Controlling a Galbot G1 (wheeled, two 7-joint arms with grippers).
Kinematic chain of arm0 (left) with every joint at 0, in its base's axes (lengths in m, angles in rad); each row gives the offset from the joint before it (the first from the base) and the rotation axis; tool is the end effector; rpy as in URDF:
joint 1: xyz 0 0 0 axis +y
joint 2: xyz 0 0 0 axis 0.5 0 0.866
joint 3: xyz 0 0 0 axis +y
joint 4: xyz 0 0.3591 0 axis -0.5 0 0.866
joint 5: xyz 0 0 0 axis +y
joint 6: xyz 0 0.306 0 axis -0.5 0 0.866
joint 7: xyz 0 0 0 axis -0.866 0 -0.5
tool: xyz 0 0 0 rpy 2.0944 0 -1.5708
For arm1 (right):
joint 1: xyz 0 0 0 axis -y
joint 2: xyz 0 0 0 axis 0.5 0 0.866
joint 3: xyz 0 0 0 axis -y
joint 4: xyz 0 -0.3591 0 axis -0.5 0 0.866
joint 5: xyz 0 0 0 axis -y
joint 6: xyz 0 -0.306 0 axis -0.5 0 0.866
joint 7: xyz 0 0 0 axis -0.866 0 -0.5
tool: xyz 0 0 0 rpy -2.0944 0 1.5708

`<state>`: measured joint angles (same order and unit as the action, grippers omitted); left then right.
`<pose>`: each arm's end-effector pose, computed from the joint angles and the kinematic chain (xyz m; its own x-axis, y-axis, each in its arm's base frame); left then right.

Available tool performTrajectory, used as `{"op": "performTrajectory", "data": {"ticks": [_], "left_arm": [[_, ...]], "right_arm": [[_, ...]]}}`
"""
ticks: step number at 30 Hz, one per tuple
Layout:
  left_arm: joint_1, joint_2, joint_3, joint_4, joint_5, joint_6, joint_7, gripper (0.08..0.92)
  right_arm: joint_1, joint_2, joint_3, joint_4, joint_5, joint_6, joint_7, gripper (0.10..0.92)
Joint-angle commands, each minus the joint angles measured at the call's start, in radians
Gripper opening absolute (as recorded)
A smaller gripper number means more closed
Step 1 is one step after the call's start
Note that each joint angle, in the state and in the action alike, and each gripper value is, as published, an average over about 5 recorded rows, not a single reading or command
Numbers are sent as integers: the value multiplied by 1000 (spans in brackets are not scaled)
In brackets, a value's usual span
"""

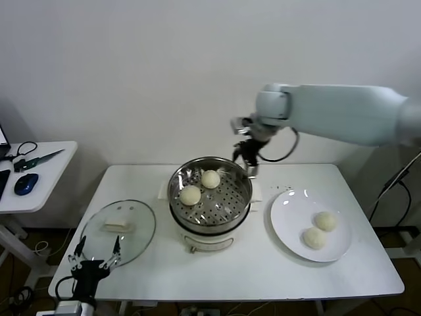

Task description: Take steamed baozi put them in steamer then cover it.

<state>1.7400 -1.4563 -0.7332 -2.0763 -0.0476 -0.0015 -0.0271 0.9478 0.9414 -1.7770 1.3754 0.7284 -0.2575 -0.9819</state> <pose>0.0717 0.0794 -0.3236 -0.9763 -0.1518 0.1542 -0.1239 0.9764 0.1771 0.5107 -0.0655 0.0111 -0.1306 -0.1820 0.9746 -0.9732 -0.1643 -0.1611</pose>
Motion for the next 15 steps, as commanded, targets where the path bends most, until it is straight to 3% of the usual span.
{"op": "performTrajectory", "data": {"ticks": [1, 6, 15], "left_arm": [[-2, -2, 2, -3, 0, 2, 0, 823], [-1, -8, 2, -7, 2, 3, 1, 823], [5, -17, -3, -4, 3, -1, -4, 823]], "right_arm": [[-76, -437, -84, 145, -252, 54, -4, 823], [-300, -495, 79, 97, -382, 35, 33, 823], [-558, -456, 299, -11, -463, 20, 55, 823]]}}
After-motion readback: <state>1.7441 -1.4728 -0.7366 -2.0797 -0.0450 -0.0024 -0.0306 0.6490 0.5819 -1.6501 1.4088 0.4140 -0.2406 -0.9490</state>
